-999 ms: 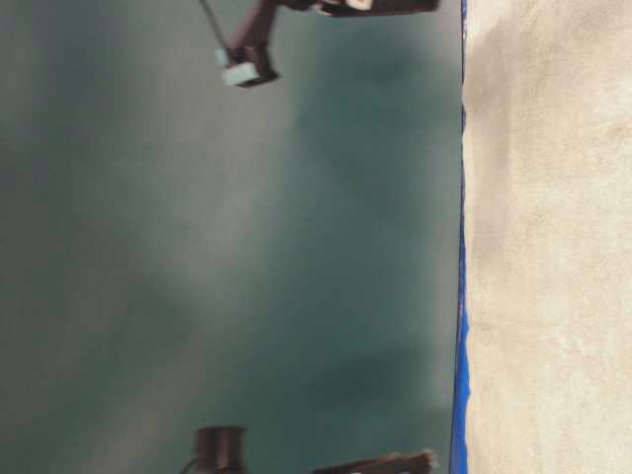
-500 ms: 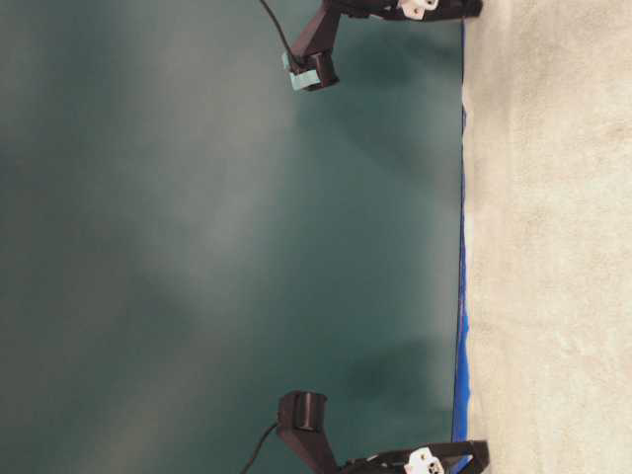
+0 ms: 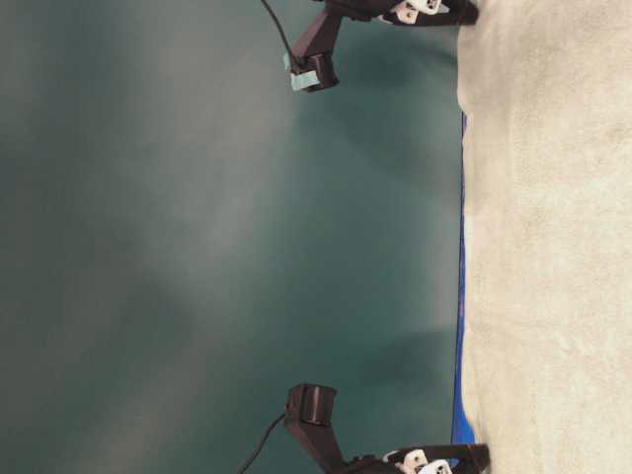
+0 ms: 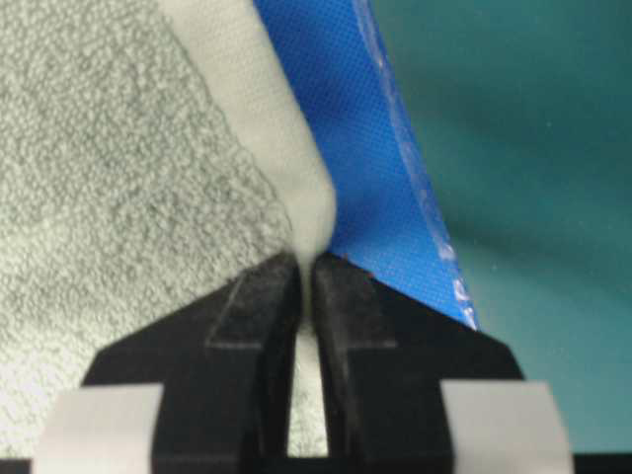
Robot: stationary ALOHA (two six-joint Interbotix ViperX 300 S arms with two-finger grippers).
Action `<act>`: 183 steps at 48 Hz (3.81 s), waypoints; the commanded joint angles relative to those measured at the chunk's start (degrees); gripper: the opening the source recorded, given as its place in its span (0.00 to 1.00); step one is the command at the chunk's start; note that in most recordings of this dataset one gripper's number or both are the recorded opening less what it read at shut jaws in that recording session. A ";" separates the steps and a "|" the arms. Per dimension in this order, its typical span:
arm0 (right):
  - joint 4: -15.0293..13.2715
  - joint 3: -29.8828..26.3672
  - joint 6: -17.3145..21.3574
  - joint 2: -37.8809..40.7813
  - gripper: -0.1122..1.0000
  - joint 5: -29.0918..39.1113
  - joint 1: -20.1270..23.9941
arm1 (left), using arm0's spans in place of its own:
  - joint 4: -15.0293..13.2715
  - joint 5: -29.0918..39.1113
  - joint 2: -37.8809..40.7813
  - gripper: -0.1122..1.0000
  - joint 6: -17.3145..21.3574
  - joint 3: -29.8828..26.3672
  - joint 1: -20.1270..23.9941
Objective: Fold a bath towel.
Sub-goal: 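Close both grippers on the far towel corners, then pull both held corners toward the near edge, folding the towel in half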
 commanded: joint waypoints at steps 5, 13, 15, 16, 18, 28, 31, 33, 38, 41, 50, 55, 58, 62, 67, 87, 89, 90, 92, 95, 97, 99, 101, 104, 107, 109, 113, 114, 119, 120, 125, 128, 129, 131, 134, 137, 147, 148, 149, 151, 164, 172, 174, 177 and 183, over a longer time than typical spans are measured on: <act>0.79 0.88 0.00 0.26 0.15 0.35 0.88 | 0.00 1.05 -0.53 0.15 -0.09 0.79 0.26; 2.37 0.88 0.35 -2.37 0.15 1.93 1.41 | 0.09 4.83 -2.55 0.14 0.26 -0.62 0.44; 2.64 0.88 0.44 -3.87 0.15 2.90 1.76 | 0.09 6.59 -3.69 0.14 0.35 -1.23 0.44; 2.90 0.97 0.44 -5.01 0.15 3.69 1.93 | 0.09 7.29 -4.39 0.15 0.35 -1.58 0.53; 3.08 0.97 0.53 -6.94 0.15 4.75 2.20 | 0.18 9.14 -5.62 0.14 0.44 -2.37 0.62; 4.31 1.14 1.14 -18.02 0.15 10.20 4.22 | 0.26 17.84 -11.78 0.14 0.70 -5.45 0.79; 4.57 1.49 1.23 -20.74 0.15 11.60 5.10 | 0.35 20.30 -13.45 0.14 0.70 -5.98 0.79; 4.83 1.76 1.41 -22.50 0.15 12.30 5.45 | 0.35 21.80 -14.50 0.14 0.70 -6.15 0.79; 5.10 3.25 2.20 -25.22 0.15 12.92 6.06 | 0.44 22.94 -16.35 0.14 0.53 -5.27 0.79; 5.10 4.22 2.81 -25.75 0.15 12.92 6.15 | 0.44 22.68 -16.70 0.14 0.44 -4.31 0.62; 5.19 5.89 6.06 -26.89 0.15 13.54 8.00 | 0.18 22.50 -18.72 0.14 -1.14 -1.32 -2.02; 5.27 8.09 9.84 -28.56 0.15 15.47 12.39 | 0.18 22.41 -20.48 0.15 -5.71 1.58 -6.33; 5.36 9.84 12.83 -29.79 0.15 16.61 15.82 | -0.26 22.15 -22.06 0.15 -6.86 4.39 -10.99; 5.36 12.92 17.49 -31.82 0.15 17.31 21.62 | -1.14 20.57 -23.55 0.14 -7.12 8.17 -17.75; 5.36 16.52 25.05 -33.93 0.15 16.79 29.62 | -1.05 17.05 -24.26 0.14 -15.82 12.04 -25.49; 5.36 19.78 37.27 -35.16 0.15 16.44 40.87 | -0.70 11.78 -26.28 0.14 -23.99 16.52 -33.49; 5.89 19.78 37.79 -35.24 0.15 16.52 42.01 | -0.70 11.87 -26.19 0.14 -24.08 16.26 -34.37; 6.15 19.78 38.14 -35.16 0.15 16.52 42.71 | -0.70 11.87 -26.19 0.14 -23.99 16.17 -34.80; 6.77 19.86 39.02 -35.16 0.15 16.61 44.30 | -0.70 11.87 -26.19 0.14 -24.08 15.82 -35.51; 7.65 19.86 40.52 -35.16 0.15 16.44 47.11 | -0.88 11.78 -26.10 0.14 -24.43 15.47 -36.21; 8.09 19.95 41.75 -35.16 0.15 16.35 49.22 | -1.14 11.51 -26.02 0.14 -24.79 15.21 -37.00; 8.53 19.95 43.07 -35.16 0.15 16.08 51.59 | -1.49 11.51 -25.93 0.14 -25.49 15.12 -38.14; 8.88 20.04 45.09 -35.07 0.15 15.64 54.67 | -1.76 11.51 -25.75 0.14 -26.54 15.12 -39.81; 9.05 20.21 47.72 -34.98 0.15 15.03 58.54 | -1.85 11.16 -25.49 0.14 -29.53 15.03 -43.33; 9.05 20.21 50.45 -34.98 0.15 14.59 62.75 | -1.85 10.28 -25.14 0.14 -33.57 14.94 -47.55; 9.05 20.13 52.29 -34.72 0.15 14.06 65.48 | -1.85 8.88 -24.79 0.14 -37.53 14.85 -50.89; 9.05 19.95 56.95 -33.75 0.15 12.39 71.54 | -1.49 5.80 -24.17 0.14 -43.59 14.68 -56.25; 9.05 19.86 58.01 -33.49 0.15 11.95 72.77 | -1.41 4.83 -24.08 0.14 -45.00 14.50 -57.57; 8.96 19.25 62.67 -31.64 0.15 9.84 78.49 | -1.23 0.79 -22.59 0.14 -51.68 13.45 -64.42; 8.96 19.16 63.54 -31.20 0.15 9.49 79.54 | -1.23 0.35 -22.15 0.14 -52.73 13.10 -65.57; 8.96 18.19 67.50 -28.21 0.15 8.00 84.90 | -1.23 -0.62 -18.90 0.14 -57.48 10.37 -70.49; 9.05 17.49 69.35 -26.63 0.15 7.21 87.45 | -1.23 -0.62 -16.44 0.14 -59.15 8.17 -72.95; 8.96 17.23 69.96 -26.02 0.15 6.94 88.24 | -1.14 -0.62 -15.56 0.14 -59.50 7.38 -73.74; 9.05 16.52 71.10 -24.96 0.15 6.33 89.74 | -1.14 -0.44 -13.97 0.14 -60.21 5.80 -75.06; 8.96 15.47 72.60 -23.29 0.15 5.45 91.76 | -1.05 0.09 -11.34 0.14 -60.82 3.16 -77.17; 8.96 14.15 73.65 -21.53 0.15 4.75 93.60 | -1.05 0.62 -9.40 0.14 -61.08 1.14 -78.75; 9.05 10.72 76.29 -17.93 0.15 4.57 97.91 | -1.05 2.20 -6.06 0.14 -63.11 -3.60 -83.58; 9.05 10.55 76.73 -17.75 0.15 4.57 98.26 | -1.05 2.29 -5.80 0.14 -63.63 -3.96 -84.02; 9.05 10.28 77.17 -17.49 0.15 4.57 98.70 | -1.05 2.37 -5.54 0.14 -64.16 -4.22 -84.38; 9.05 9.76 78.05 -17.14 0.15 4.57 99.58 | -1.05 2.55 -5.19 0.14 -65.21 -4.57 -84.99; 8.35 9.76 86.57 -15.03 0.15 4.39 101.95 | -0.26 2.55 -2.99 0.14 -67.76 -5.19 -86.04; 7.12 9.76 89.38 -14.85 0.15 3.43 101.87 | -0.18 2.29 -1.49 0.15 -67.85 -5.80 -85.87; 7.12 9.67 90.09 -14.77 0.15 2.99 101.95 | -0.44 2.37 -1.32 0.15 -68.12 -5.98 -85.87; 7.21 9.67 91.14 -14.85 0.15 2.29 102.13 | -0.44 2.37 -1.23 0.15 -68.82 -6.50 -85.87; 7.21 9.40 91.93 -14.77 0.15 1.76 102.30 | -0.44 2.90 -1.23 0.32 -69.35 -7.21 -85.87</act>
